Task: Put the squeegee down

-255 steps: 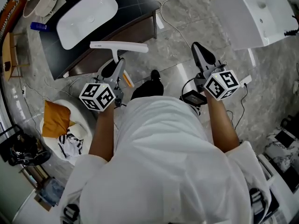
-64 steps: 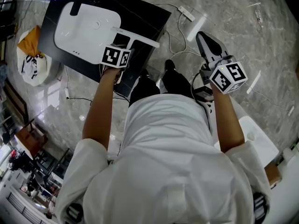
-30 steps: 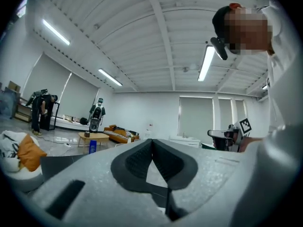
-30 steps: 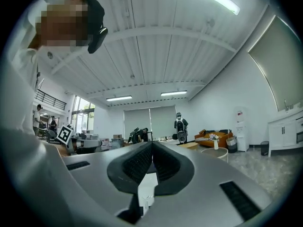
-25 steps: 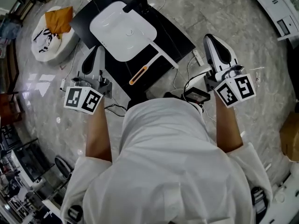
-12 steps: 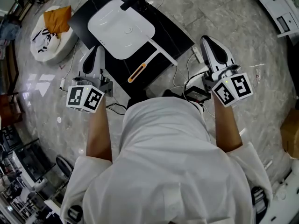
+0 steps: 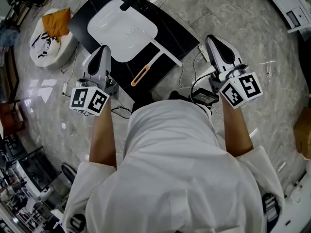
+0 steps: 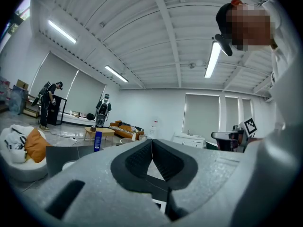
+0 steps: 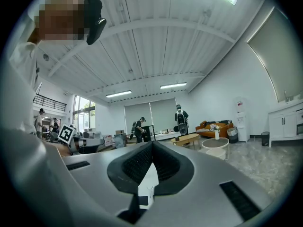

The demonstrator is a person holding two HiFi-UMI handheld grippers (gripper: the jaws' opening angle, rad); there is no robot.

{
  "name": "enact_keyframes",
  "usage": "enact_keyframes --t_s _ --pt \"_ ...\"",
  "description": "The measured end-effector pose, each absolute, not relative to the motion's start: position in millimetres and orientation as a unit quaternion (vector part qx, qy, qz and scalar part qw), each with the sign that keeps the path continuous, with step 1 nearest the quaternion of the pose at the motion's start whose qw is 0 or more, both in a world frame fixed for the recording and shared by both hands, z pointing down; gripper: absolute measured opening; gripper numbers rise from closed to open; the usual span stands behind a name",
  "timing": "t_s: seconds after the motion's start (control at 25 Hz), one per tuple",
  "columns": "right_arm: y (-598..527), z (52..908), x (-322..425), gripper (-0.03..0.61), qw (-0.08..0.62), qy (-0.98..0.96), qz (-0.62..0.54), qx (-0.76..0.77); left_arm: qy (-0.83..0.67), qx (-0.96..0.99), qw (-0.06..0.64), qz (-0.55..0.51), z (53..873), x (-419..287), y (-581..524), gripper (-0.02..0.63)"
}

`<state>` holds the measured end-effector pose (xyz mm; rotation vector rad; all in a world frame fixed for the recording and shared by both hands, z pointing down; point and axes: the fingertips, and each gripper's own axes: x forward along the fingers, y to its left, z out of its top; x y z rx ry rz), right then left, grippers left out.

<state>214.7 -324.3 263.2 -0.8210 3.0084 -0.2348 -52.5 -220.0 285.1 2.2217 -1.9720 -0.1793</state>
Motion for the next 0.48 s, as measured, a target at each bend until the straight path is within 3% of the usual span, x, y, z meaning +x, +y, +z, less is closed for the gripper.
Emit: enact_keyframes --t_s 0.48 --pt "-330.7 266.8 212.3 0.015 0.007 0.965 -0.079 -0.251 -0.657 0.745 0.098 -0.058 293.8 -47.8 -227.0 0.017"
